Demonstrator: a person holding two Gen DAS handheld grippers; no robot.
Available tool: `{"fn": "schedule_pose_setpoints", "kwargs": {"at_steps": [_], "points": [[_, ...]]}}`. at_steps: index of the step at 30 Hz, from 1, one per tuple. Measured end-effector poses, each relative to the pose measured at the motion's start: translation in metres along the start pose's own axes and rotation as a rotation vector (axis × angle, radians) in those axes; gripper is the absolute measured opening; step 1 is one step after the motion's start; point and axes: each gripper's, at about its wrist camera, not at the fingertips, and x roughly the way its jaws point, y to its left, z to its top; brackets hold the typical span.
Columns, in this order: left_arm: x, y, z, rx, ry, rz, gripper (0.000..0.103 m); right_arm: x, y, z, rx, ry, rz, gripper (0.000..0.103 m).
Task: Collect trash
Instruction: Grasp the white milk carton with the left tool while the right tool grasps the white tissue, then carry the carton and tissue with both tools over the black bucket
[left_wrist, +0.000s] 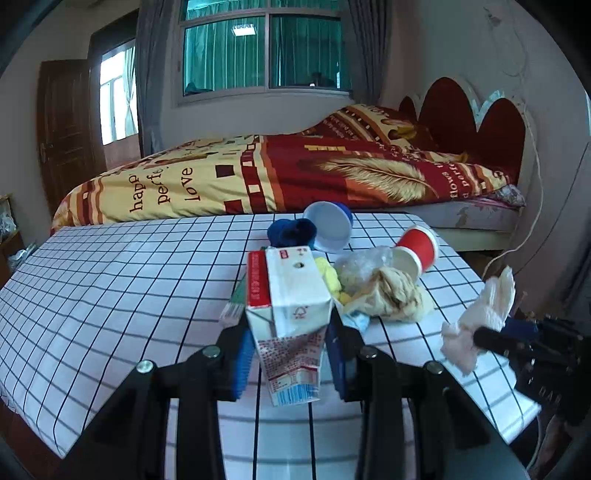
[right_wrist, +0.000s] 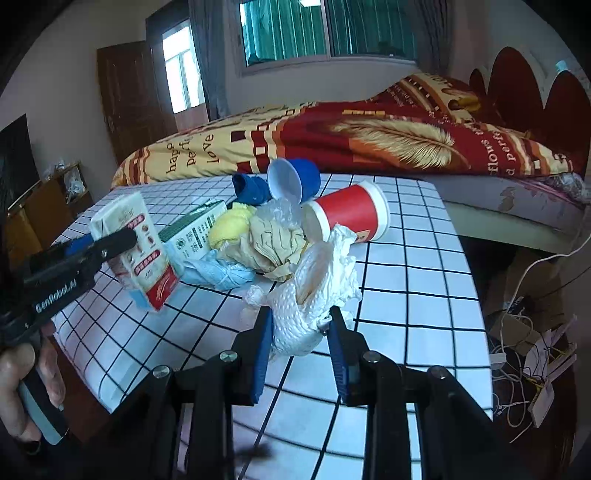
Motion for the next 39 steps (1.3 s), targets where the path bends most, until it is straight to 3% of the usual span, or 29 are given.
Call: {"fn": "schedule_pose_setpoints", "kwargs": {"at_steps": [5,22,39], "points": [[-0.015,-0.013,-0.007,0.032,0.023,-0.041,0.036,-0.033,0.001,-0.010,0.007,-0.038,-0.031,0.031],[-0.079,-0.089,-0.024,0.141,-0.008,-0.190,0.036,-0.148,-0.032,-0.056,0.104,-0.134,-0.127,0.031],[-0.100,-0.181,-0.051,0.252,0.013,-0.363,0.036,-0.215,-0.107,-0.118,0.220,-0.121,-0.289,0.031]]}}
